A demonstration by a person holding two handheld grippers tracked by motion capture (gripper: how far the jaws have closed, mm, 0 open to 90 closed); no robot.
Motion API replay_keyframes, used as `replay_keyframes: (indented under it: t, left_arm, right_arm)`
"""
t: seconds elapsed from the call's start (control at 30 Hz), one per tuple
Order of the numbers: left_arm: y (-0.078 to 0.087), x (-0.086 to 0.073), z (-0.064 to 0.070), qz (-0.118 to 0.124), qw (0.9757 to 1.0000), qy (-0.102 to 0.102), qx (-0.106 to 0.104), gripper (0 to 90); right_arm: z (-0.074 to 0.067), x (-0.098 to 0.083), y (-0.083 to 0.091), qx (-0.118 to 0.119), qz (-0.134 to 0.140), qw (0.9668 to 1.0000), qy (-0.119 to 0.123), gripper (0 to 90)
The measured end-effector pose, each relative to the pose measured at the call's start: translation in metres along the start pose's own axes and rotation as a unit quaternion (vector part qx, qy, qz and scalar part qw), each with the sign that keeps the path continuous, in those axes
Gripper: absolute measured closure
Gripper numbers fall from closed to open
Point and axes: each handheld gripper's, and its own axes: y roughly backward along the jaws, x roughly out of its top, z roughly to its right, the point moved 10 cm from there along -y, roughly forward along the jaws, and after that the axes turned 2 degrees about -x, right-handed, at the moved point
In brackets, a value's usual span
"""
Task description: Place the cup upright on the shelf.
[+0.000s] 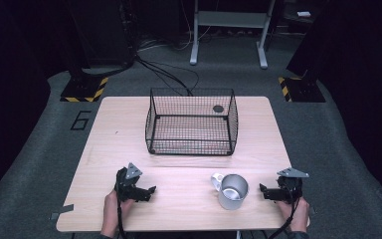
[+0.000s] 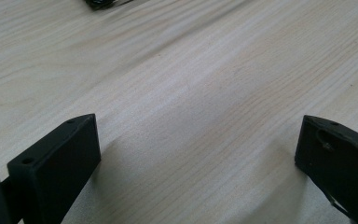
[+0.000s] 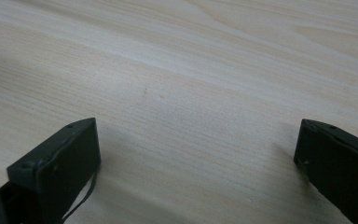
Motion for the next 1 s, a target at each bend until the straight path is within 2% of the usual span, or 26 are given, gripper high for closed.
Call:
replay_keyframes:
  t: [0.37, 0.5, 0.53, 0.57, 0.63, 0.83, 0.9, 1.0]
  left_arm:
    - [0.0001, 0.0, -0.0004, -0.001, 1.0, -0.002, 0.0, 0.1]
    - [0.0, 0.0, -0.0002, 0.0, 1.0, -0.001, 0.001, 0.1]
    - [0.0002, 0.0002, -0.0016, -0.001, 1.0, -0.007, 0.003, 0.1]
    - [0.0002, 0.0, -0.0011, -0.001, 1.0, -0.005, 0.002, 0.1]
    - [0.0003, 0.0004, -0.0019, 0.001, 1.0, -0.008, 0.004, 0.2]
    - [0.0003, 0.0003, -0.0016, 0.0, 1.0, -0.007, 0.003, 0.2]
    - [0.0003, 0.0003, -0.0016, 0.0, 1.0, -0.006, 0.003, 0.2]
    - [0.0003, 0.0003, -0.0017, 0.0, 1.0, -0.007, 0.003, 0.2]
  right_arm:
    - [-0.0007, 0.0008, -0.0004, -0.002, 0.002, 1.0, -0.007, 0.0]
    - [0.0001, 0.0003, -0.0001, -0.002, 0.0, 1.0, -0.001, 0.0]
    - [0.0001, 0.0003, -0.0001, -0.002, 0.0, 1.0, -0.001, 0.0]
    - [-0.0009, 0.0011, -0.0005, -0.002, 0.003, 1.0, -0.009, 0.0]
    - [0.0003, 0.0011, -0.0005, -0.002, 0.002, 1.0, 0.002, 0.0]
    - [-0.0019, 0.002, 0.0013, 0.007, 0.0, 1.0, -0.004, 0.0]
    - [-0.003, 0.0024, 0.0038, 0.012, 0.001, 0.9998, -0.017, 0.0]
    - [-0.002, 0.0041, 0.0073, 0.011, 0.004, 0.9999, -0.01, 0.0]
